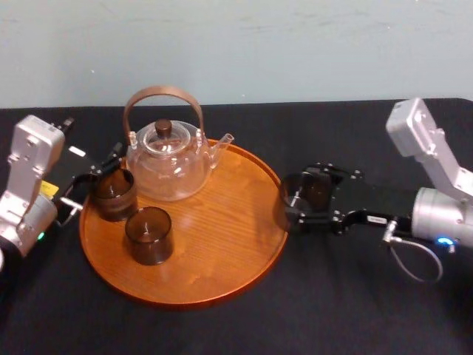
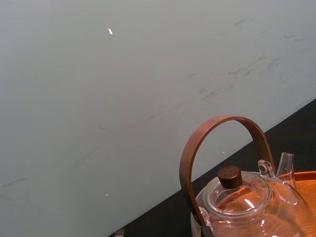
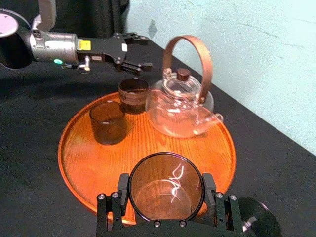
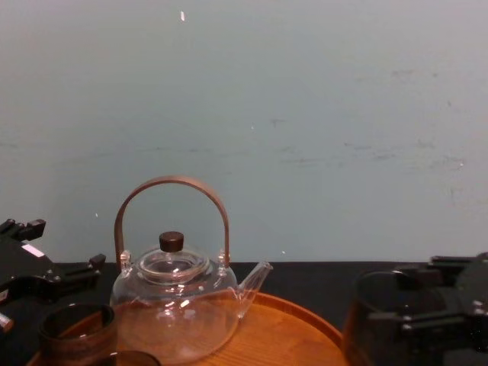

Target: Pick up the glass from the table and place it on the tray.

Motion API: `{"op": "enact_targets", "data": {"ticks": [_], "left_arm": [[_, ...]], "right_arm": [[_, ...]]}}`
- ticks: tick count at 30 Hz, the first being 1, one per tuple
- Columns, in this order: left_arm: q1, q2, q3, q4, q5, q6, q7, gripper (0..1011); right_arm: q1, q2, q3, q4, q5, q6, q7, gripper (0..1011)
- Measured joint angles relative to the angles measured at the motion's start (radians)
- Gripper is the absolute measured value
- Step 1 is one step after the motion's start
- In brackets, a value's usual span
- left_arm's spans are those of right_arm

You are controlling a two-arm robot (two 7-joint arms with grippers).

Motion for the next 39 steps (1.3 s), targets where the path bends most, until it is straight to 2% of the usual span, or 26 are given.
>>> {"op": "enact_targets", "data": {"ticks": [6,7,19,26,39], "left_arm": [[0.0,0.0,0.0,0.0,0.0,0.0,0.0,1001],[0.0,0.0,0.0,0.0,0.0,0.0,0.0,1001],[0.0,0.0,0.0,0.0,0.0,0.0,0.0,1001],[0.0,0.0,0.0,0.0,0.0,0.0,0.0,1001],[0.0,0.0,0.0,0.0,0.0,0.0,0.0,1001]], "right_arm": [[0.055,-0.052,-0.058,0.037,-0.021,-0.008,0.01,903],[0.055,-0.052,-0.058,0.037,-0.021,-0.008,0.01,903],[0.132,-0.155,-0.154,0.116,-0.066,-0.034,0.019,903],[0.15,-0.194,-0.182,0.173,-0.084,-0.057,0.023,903],[0.149,-0.238,-0.204,0.267,-0.1,-0.091,0.031,903]]}}
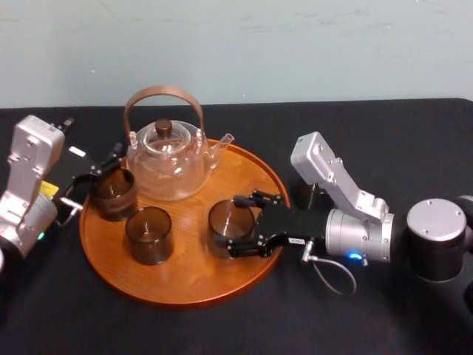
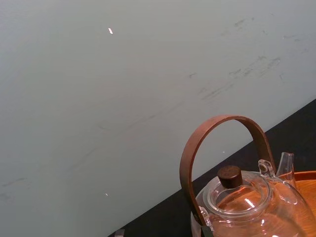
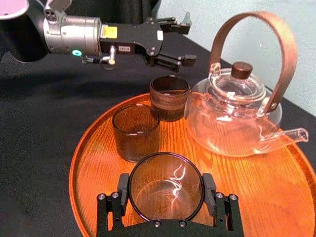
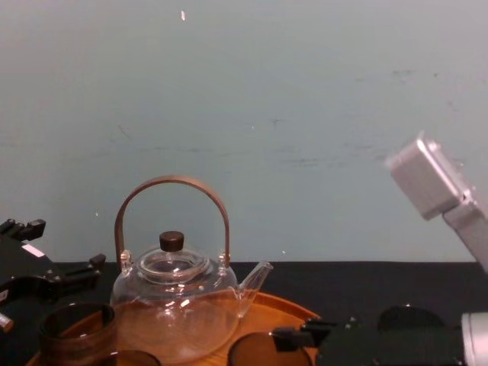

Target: Pick up the glass from the table and place it on the tray.

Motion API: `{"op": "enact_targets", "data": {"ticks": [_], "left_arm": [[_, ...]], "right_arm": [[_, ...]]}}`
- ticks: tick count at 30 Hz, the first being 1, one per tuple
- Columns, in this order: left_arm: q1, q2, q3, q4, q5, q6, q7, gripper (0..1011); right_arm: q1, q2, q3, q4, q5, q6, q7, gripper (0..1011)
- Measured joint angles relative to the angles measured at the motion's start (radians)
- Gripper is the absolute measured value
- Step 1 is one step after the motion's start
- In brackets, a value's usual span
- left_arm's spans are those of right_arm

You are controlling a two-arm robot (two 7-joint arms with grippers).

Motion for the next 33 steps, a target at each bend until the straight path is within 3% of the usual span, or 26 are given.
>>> {"op": "enact_targets", "data": {"ticks": [16,33], "left_arm": [[0.0,0.0,0.0,0.0,0.0,0.0,0.0,1001],[0.0,0.0,0.0,0.0,0.0,0.0,0.0,1001]], "right_arm": [[-0.003,-0.028,-0.006,0.056,-0.016,-0.004,0.001,903],[-0.004,-0.034,-0.006,0.062,-0.03,0.004,-0.008,903]]}}
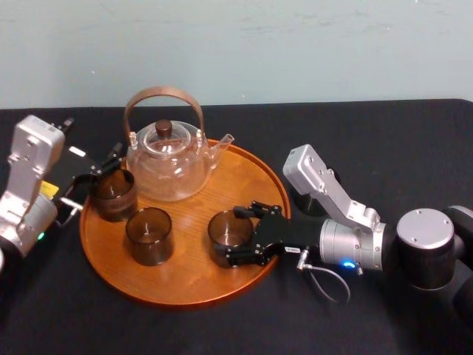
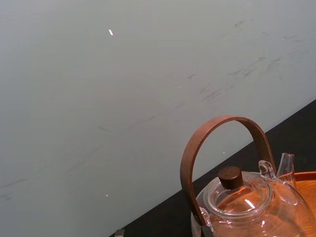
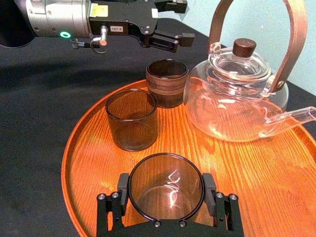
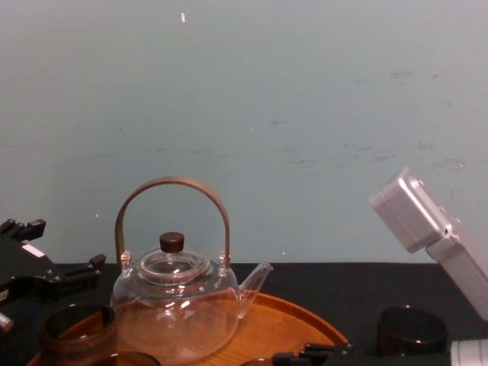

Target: Pick up the glass from the table and place it on the tray.

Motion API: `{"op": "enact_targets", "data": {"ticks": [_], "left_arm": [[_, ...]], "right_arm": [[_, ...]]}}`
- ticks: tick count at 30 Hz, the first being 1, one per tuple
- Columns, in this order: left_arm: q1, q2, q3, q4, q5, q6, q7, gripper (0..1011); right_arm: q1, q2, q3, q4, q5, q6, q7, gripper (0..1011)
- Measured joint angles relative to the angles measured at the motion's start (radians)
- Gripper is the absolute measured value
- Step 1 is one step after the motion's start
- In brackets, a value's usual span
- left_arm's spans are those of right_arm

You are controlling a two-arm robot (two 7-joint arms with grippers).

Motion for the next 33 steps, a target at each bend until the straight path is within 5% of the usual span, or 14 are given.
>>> {"op": "enact_targets", "data": {"ticks": [8,26,33], "left_arm": [[0.0,0.0,0.0,0.0,0.0,0.0,0.0,1001],[0.0,0.0,0.0,0.0,0.0,0.0,0.0,1001],[0.0,0.0,0.0,0.0,0.0,0.0,0.0,1001]], "right_arm": [[0.0,0.001,-0.001,0.001,-0.002,0.005,0.0,1002],[0.0,0.002,0.0,0.001,0.001,0.004,0.002,1002],[-0.018,0.032,0.018,-0.029,0.024,0.0,0.027,1002]]}}
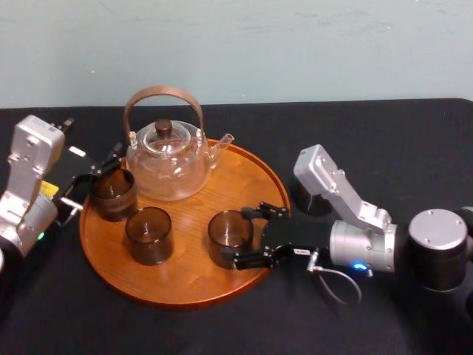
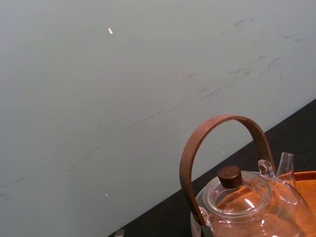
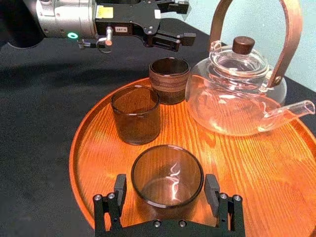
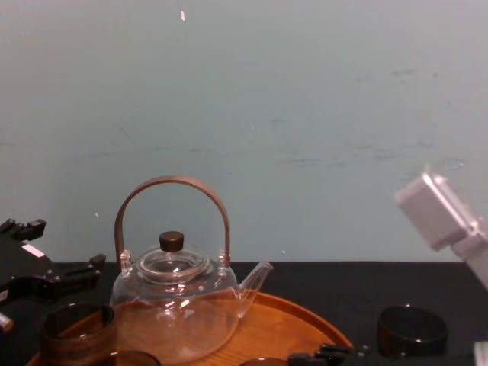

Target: Pick up the glass from the table and place it on the tray.

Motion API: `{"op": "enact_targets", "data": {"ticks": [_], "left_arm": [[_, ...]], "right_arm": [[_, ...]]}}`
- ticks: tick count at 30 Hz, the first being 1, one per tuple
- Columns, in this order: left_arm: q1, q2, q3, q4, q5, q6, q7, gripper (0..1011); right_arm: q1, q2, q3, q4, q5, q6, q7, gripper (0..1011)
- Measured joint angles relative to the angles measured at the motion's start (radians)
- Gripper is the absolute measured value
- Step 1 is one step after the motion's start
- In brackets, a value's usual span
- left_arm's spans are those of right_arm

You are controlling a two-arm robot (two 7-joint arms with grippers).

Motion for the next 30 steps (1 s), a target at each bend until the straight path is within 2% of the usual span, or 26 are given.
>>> {"op": "enact_targets", "data": {"ticks": [8,14,15,18,22,27,30], "left_arm": [[0.0,0.0,0.0,0.0,0.0,0.0,0.0,1001],[0.0,0.0,0.0,0.0,0.0,0.0,0.0,1001],[0.0,0.0,0.0,0.0,0.0,0.0,0.0,1001],[0.0,0.0,0.0,0.0,0.0,0.0,0.0,1001],[0.0,0.0,0.0,0.0,0.0,0.0,0.0,1001],[0.0,0.0,0.0,0.0,0.0,0.0,0.0,1001],[0.0,0.0,0.0,0.0,0.0,0.0,0.0,1001]], "right_arm": [[-0.045,0.057,0.028,-0.059,0.035,0.004,0.005,1002],[-0.108,0.13,0.07,-0.134,0.077,0.001,0.003,1002],[-0.108,0.13,0.07,-0.134,0.077,0.001,0.003,1002],[-0.147,0.175,0.098,-0.177,0.1,-0.011,-0.002,1002],[-0.182,0.212,0.127,-0.208,0.12,-0.022,-0.012,1003],[-0.222,0.244,0.169,-0.229,0.14,-0.026,-0.045,1002],[-0.236,0.249,0.191,-0.23,0.147,-0.022,-0.071,1002]]}}
